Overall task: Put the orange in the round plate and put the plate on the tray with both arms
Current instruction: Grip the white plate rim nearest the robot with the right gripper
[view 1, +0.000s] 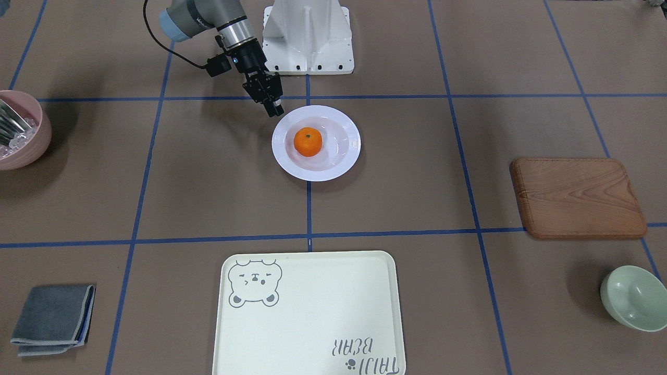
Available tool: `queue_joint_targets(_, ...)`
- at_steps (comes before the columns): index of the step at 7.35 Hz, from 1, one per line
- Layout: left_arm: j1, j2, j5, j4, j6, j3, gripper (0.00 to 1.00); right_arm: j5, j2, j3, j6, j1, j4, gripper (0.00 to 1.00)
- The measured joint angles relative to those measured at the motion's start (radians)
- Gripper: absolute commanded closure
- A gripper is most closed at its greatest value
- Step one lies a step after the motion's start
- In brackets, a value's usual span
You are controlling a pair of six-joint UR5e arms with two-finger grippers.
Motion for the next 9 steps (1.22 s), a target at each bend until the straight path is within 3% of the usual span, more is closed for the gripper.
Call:
queue_joint_targets(7,0.000,0.004,0.000,-0.001,0.000,0.002,0.01,0.012,0.059,-0.057,-0.002,0.030,-0.010,0.59)
queue_joint_targets(8,0.000,0.004,0.000,-0.001,0.000,0.002,0.01,0.015,0.073,-0.072,-0.003,0.037,-0.010,0.61)
queue_joint_targets(9,0.000,0.004,0.000,-0.001,-0.001,0.003,0.01,0.021,0.092,-0.092,-0.003,0.045,-0.011,0.73)
